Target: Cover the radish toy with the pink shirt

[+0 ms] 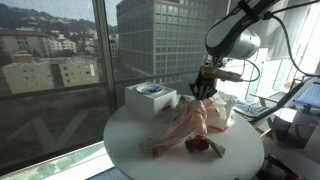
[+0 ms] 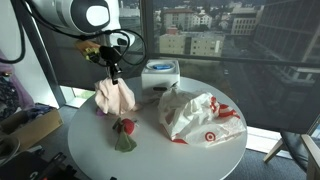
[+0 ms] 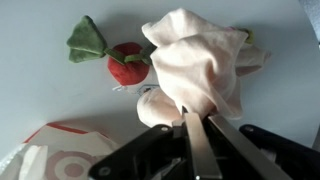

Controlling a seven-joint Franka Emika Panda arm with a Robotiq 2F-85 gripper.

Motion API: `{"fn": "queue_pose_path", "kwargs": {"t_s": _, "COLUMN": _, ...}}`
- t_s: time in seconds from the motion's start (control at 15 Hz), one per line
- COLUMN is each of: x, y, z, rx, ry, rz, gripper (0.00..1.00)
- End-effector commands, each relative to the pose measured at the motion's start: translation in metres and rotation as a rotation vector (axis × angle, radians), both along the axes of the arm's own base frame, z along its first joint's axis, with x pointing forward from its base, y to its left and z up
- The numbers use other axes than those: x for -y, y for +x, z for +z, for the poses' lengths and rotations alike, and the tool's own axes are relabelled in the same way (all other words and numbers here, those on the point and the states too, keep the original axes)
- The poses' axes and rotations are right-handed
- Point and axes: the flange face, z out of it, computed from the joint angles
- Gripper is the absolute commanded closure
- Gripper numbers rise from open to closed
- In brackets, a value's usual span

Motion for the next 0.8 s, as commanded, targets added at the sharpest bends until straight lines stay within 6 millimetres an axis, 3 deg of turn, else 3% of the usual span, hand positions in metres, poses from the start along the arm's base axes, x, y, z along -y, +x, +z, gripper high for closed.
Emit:
{"fn": "queue_pose_path", "kwargs": {"t_s": 0.0, "x": 0.033, "y": -0.039, "z": 0.008, "rx": -0.004, "ry": 0.019, "rz": -0.13, "gripper": 0.98}}
{"fn": "queue_pose_path", "kwargs": {"t_s": 0.47, "x": 0.078, "y": -0.083, "z": -0.016, "rx": -0.114, "ry": 0.047, "rz": -0.27, "gripper": 0.98}}
{"fn": "queue_pose_path", "kwargs": {"t_s": 0.73, "x": 0.103, "y": -0.077, "z": -0.057, "rx": -0.148, "ry": -0.007, "rz": -0.27, "gripper": 0.97}}
